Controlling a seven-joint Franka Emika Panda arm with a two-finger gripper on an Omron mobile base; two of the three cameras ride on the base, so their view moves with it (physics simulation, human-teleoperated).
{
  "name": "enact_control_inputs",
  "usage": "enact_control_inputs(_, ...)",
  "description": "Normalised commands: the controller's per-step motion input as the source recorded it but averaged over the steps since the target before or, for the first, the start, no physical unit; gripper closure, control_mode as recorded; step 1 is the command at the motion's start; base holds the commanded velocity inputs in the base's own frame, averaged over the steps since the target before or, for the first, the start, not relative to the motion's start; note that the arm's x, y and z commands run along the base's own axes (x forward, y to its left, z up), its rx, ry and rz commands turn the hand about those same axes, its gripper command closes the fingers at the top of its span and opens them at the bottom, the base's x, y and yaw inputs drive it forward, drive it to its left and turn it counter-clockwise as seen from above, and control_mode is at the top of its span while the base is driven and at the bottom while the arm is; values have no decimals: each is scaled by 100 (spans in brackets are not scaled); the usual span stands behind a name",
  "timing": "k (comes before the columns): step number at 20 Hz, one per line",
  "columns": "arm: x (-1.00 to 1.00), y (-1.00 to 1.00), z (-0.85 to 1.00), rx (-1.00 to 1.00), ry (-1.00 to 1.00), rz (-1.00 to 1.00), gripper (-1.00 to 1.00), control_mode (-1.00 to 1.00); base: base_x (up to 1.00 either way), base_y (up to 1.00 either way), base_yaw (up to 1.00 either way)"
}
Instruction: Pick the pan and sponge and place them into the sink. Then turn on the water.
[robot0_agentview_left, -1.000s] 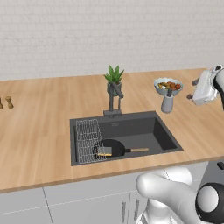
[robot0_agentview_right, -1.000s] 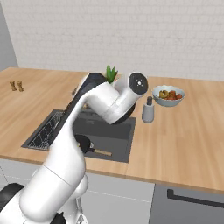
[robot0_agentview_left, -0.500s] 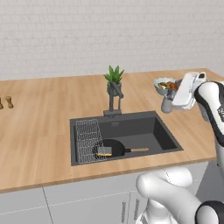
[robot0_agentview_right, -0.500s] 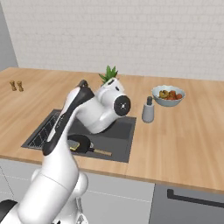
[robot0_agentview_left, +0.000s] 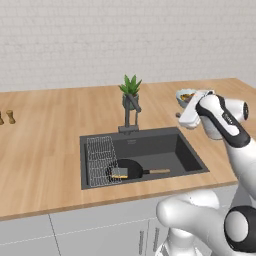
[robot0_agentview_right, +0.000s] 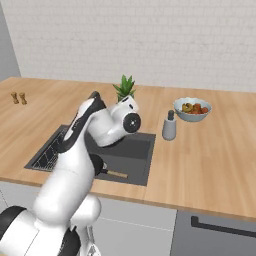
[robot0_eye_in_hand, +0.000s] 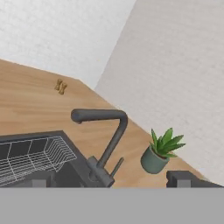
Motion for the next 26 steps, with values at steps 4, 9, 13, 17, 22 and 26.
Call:
enact_control_inputs(4, 66, -1, -52, 4, 16, 0, -100, -100, 0, 0, 0)
enact_control_inputs(9, 27, -5, -18, 19, 0, 1, -100, -100, 0, 0, 0)
enact_control_inputs(13, 10, 2, -28, 27, -1, 0, -100, -100, 0, 0, 0)
enact_control_inputs(17, 17, 4, -42, 24, 0, 0, -100, -100, 0, 0, 0)
enact_control_inputs(22, 31, 18, -19, 14, 0, 0, -100, -100, 0, 0, 0)
enact_control_inputs(26, 18, 3, -18, 9, 0, 0, -100, -100, 0, 0, 0)
